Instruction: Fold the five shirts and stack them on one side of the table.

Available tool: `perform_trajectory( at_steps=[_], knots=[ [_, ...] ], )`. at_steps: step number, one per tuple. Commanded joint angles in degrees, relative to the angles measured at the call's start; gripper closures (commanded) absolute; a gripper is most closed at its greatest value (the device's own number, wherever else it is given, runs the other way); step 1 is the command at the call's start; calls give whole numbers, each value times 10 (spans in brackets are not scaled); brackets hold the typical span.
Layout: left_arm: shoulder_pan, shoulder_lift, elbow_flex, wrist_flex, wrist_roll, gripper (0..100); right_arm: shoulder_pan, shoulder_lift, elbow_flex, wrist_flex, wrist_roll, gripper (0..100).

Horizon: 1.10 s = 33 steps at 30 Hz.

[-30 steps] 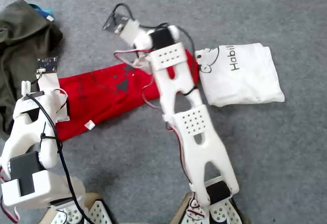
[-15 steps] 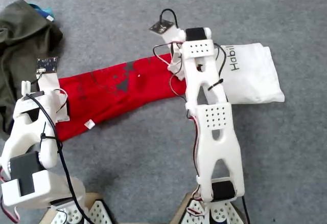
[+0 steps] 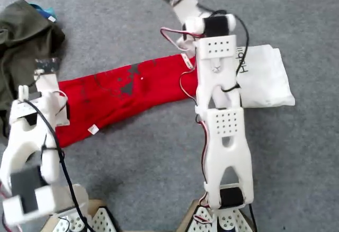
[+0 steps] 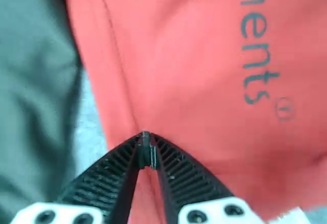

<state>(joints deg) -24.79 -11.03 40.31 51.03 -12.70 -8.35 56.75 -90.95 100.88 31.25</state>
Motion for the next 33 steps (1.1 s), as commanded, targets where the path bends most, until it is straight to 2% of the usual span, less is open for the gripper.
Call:
perform_trajectory(
  at_steps=[1, 6, 10, 12, 15, 19, 23, 28, 33],
  knots=[
    [0, -125, -60, 80, 3, 971, 9, -116, 7, 5, -33, 984],
    [-3, -258, -84, 204, 18, 959, 7, -271, 167, 4, -36, 984],
    [-5, -273, -87, 289, 67, 765, 8, -405, 350, 4, -32, 984],
    [-17, -273, -85, 305, 99, 738, 8, -470, 438, 4, -22, 984],
    [-55, -273, -85, 306, 99, 733, 8, -557, 564, 3, 15, 984],
    [-97, -258, -87, 302, 62, 731, 8, -649, 707, -12, 66, 984],
    [-135, -189, -87, 257, 40, 731, 8, -719, 811, -51, 76, 984],
    [-131, -62, -123, 215, 42, 731, 7, -769, 887, -70, 76, 984],
    [-122, 47, -214, 223, 73, 731, 7, -787, 904, -69, 73, 984]
  ],
)
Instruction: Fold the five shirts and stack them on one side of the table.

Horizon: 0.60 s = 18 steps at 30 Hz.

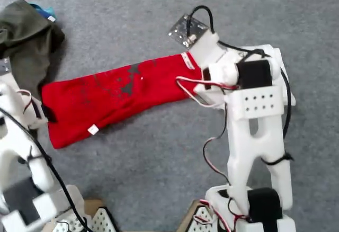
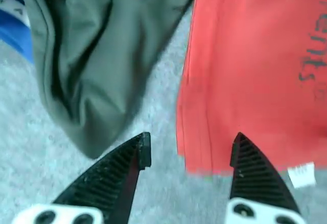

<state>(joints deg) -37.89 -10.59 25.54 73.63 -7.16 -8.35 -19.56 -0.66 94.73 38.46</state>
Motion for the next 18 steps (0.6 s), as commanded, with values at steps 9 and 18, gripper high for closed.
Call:
perform_trajectory(
  at_steps=[9, 18],
  knots=[
    [30, 236, -162, -1, 21, 737, 7, -24, -1, -4, 1, 984],
    [42, 383, -264, 76, 117, 739, 5, -50, 0, -4, 1, 984]
  ],
)
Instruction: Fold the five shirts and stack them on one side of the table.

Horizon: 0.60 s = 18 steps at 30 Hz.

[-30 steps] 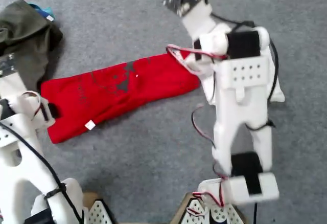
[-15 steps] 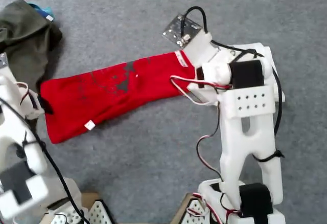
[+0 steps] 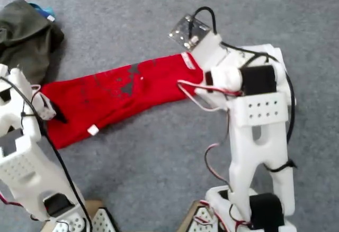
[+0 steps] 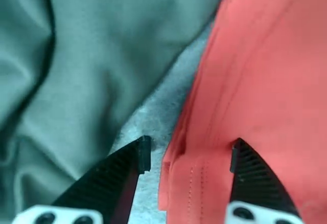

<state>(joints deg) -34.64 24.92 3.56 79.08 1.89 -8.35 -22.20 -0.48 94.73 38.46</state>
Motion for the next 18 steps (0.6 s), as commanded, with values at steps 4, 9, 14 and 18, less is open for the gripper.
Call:
perform_trajectory(
  at_steps=[4, 9, 14, 18],
  knots=[
    [11, 81, -92, 42, 30, 835, 6, -41, 0, -2, 1, 984],
    [13, 118, -131, 58, 29, 970, 6, -59, -1, 16, 3, 984],
    [36, 118, -149, 71, 28, 973, 6, -76, -2, 13, 1, 984],
    [94, 92, -155, 91, 1, 973, 7, -81, -4, 12, 1, 984]
  ],
)
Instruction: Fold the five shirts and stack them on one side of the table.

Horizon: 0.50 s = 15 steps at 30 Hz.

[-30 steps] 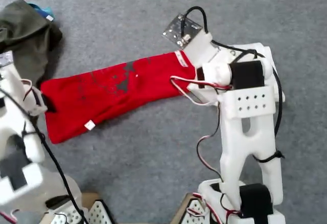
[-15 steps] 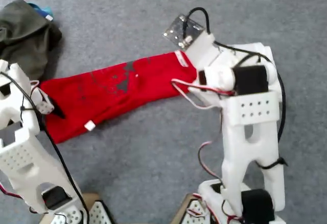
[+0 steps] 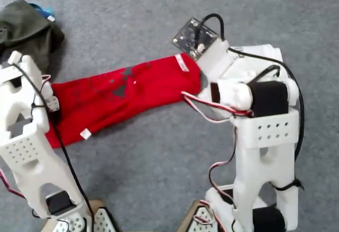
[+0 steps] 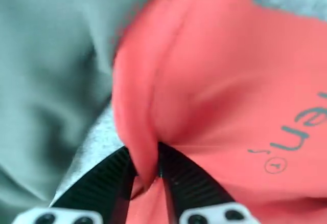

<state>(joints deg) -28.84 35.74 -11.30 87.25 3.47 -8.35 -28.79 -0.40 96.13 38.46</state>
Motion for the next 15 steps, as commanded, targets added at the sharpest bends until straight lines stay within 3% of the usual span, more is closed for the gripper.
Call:
perform_trajectory(
  at_steps=[1, 7, 15],
  knots=[
    [51, -29, -7, 18, -18, 973, 7, -16, -6, -2, 1, 984],
    [120, -155, -7, 43, -18, 973, 18, -16, -6, -34, 4, 984],
    [224, -294, -7, 53, -13, 971, 109, -12, -6, -225, 1, 984]
  ],
)
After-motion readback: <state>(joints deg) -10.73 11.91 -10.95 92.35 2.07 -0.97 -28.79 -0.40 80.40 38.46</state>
